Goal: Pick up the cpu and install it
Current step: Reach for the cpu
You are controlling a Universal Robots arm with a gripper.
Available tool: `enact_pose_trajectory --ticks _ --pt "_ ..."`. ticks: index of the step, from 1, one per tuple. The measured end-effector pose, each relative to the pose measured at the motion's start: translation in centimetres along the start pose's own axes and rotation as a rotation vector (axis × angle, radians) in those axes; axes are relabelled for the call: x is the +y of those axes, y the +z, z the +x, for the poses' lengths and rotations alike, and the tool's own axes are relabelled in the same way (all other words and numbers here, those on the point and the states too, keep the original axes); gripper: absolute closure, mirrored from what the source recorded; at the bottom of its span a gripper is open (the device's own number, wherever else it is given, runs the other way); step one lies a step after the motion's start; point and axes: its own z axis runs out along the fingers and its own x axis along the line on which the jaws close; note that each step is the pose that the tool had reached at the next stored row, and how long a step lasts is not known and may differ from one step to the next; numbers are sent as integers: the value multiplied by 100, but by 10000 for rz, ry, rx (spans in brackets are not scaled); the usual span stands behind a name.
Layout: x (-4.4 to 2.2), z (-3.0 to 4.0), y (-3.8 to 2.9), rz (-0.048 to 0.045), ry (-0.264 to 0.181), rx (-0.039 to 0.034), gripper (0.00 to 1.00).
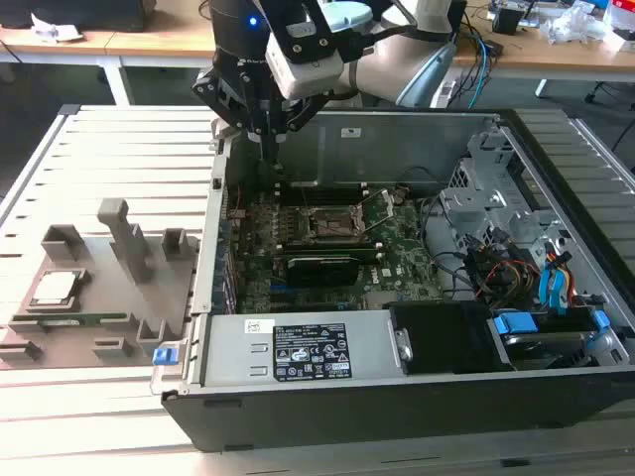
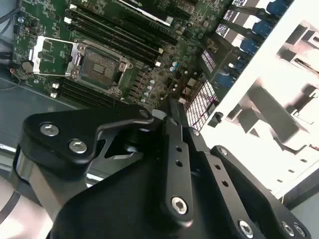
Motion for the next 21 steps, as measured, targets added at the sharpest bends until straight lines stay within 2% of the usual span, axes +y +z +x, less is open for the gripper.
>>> enact_pose_trajectory --ticks 3,5,6,9,13,15,18,21 --pt "-2 24 -1 5 1 -1 89" --pt "-11 143 -4 5 -1 -5 89" --pt "-17 228 -6 4 0 -11 89" --pt "-26 343 -9 5 -2 -14 89" --pt "-42 565 -14 6 0 -14 89" --pt "-47 633 -16 6 0 -15 89" --pt "-51 684 -17 6 -1 -15 89" --pt "-57 774 -20 6 0 -14 89"
